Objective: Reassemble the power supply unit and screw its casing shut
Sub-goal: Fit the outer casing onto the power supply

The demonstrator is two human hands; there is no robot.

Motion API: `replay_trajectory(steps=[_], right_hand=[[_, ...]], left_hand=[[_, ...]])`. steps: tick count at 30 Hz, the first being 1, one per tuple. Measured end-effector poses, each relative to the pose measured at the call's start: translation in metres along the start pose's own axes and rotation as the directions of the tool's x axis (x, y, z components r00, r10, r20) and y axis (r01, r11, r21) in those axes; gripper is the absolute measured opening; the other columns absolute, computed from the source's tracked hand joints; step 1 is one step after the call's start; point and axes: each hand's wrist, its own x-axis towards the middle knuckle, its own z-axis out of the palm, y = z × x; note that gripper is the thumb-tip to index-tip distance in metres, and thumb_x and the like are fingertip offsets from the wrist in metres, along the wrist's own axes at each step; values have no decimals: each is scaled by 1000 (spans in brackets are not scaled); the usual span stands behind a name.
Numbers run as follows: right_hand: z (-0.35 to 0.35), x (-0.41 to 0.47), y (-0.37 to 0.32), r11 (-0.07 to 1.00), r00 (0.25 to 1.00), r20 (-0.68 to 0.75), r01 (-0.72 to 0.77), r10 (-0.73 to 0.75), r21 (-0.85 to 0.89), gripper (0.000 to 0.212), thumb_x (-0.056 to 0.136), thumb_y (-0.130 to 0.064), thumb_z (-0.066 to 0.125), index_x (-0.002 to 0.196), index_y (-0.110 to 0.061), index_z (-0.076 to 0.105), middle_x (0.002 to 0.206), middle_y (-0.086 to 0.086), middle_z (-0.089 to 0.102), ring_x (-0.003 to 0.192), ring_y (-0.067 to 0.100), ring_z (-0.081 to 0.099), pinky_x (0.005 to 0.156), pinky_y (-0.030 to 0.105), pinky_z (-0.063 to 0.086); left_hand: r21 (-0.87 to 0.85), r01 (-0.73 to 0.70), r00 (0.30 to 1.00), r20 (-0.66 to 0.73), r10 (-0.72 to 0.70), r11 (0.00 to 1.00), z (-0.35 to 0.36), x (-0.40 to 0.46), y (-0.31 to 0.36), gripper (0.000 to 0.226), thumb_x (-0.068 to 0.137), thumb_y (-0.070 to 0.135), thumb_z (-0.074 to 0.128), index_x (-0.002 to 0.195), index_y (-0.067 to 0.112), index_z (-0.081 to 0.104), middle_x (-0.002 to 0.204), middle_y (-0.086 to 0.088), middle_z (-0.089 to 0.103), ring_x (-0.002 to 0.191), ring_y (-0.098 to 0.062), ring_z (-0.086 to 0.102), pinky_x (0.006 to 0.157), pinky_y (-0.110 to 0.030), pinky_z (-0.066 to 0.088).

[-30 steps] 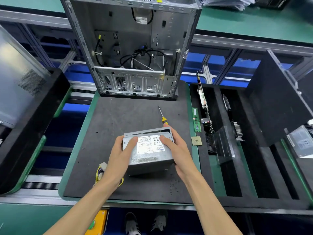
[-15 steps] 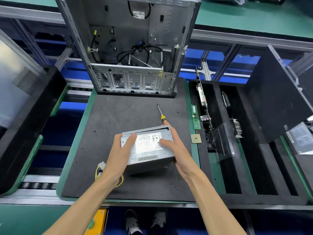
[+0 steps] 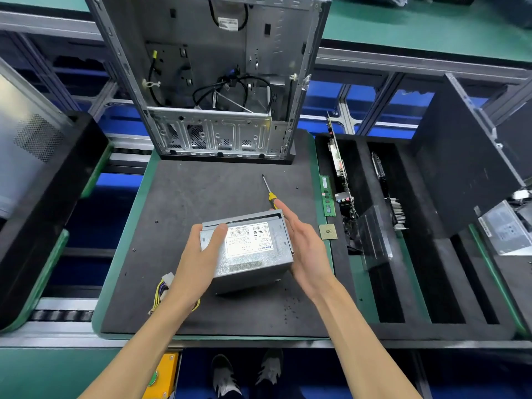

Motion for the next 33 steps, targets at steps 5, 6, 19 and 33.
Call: replay_trajectory(steps=[5,6,19,33], right_hand=[[7,0,1,992,999,-20,22,-25,-125,42,107,-35,38,146,-41,51,149,-13,56,133,10,56,103,30,47],[8,1,1,988,999,-23,36,-40,-150,43,103,-38,38,144,-43,51,153,-12,51,136,12,53,110,36,45],[9,-3,-2,994,997,-63,39,-45,-99,38,109,-39,37,136,-39,63,143,-6,62,134,15,56,116,43,41],[-5,0,3,997,1000,4,20,-21,78,56,108,-25,13,148,-22,53,149,0,58,141,17,49,124,45,30]], left_hand=[[24,29,1000,-14,-28,999,3,-6,5,28,102,55,44,109,32,59,106,14,72,106,-9,66,87,-27,46],[-6,65,998,27,-65,998,1,-6,6,35,102,58,38,111,32,61,107,15,72,106,-7,66,86,-24,43],[430,-299,941,-15,338,852,-48,-33,-9,46,88,64,61,127,46,44,129,28,45,125,12,40,105,-28,35],[788,-589,735,432,523,177,21,-18,32,94,58,62,85,130,8,59,124,-10,57,114,-28,48,98,-38,30]])
